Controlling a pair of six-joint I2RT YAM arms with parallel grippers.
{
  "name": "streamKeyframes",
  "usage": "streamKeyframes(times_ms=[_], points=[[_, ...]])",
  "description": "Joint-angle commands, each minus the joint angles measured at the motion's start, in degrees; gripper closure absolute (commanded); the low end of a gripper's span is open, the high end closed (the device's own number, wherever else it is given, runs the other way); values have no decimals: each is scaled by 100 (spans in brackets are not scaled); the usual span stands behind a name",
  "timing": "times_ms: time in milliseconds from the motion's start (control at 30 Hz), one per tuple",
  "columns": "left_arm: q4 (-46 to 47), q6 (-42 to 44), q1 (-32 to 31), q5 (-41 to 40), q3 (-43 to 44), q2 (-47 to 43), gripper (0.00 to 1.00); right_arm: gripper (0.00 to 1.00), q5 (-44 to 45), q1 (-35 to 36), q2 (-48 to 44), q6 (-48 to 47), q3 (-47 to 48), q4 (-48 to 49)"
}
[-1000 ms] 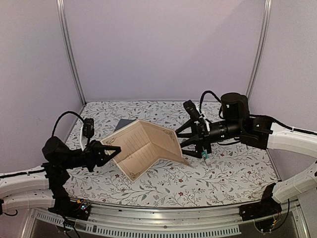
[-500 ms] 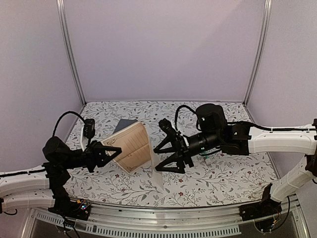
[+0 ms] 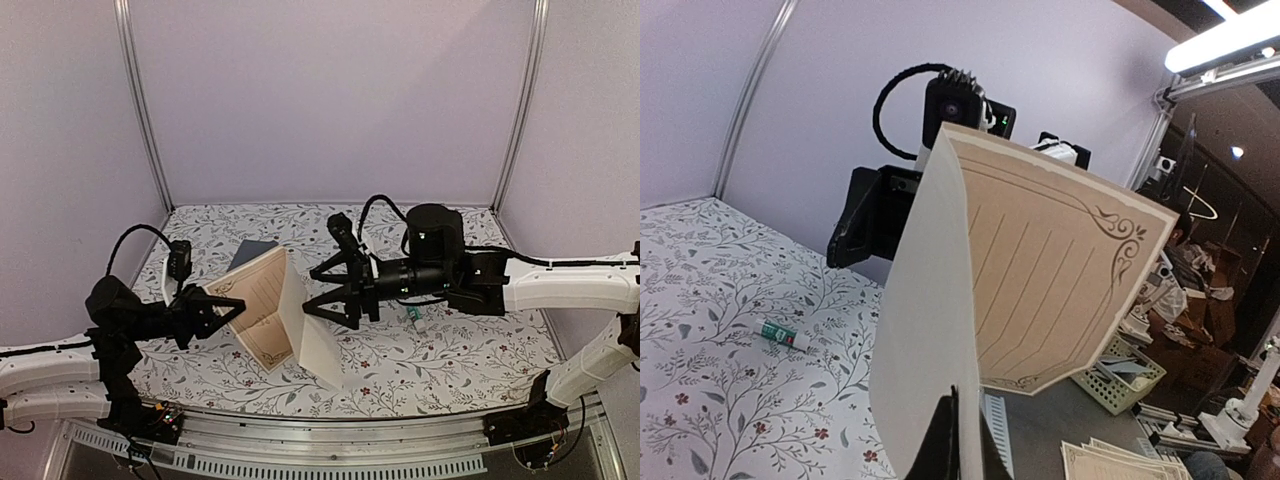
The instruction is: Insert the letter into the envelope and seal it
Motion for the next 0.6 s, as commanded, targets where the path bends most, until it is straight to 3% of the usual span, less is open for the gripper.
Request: streamKeyframes(times_ms=[0,200,567], points=[[198,58,-106,96,148,-1,100,19,561,42,-187,7,-48,233],[221,52,-117,100,131,-56,100,18,-384,90,94,-100,23,50],[237,58,-134,97,139,6,100,23,-454,345,599,-289,198,205]])
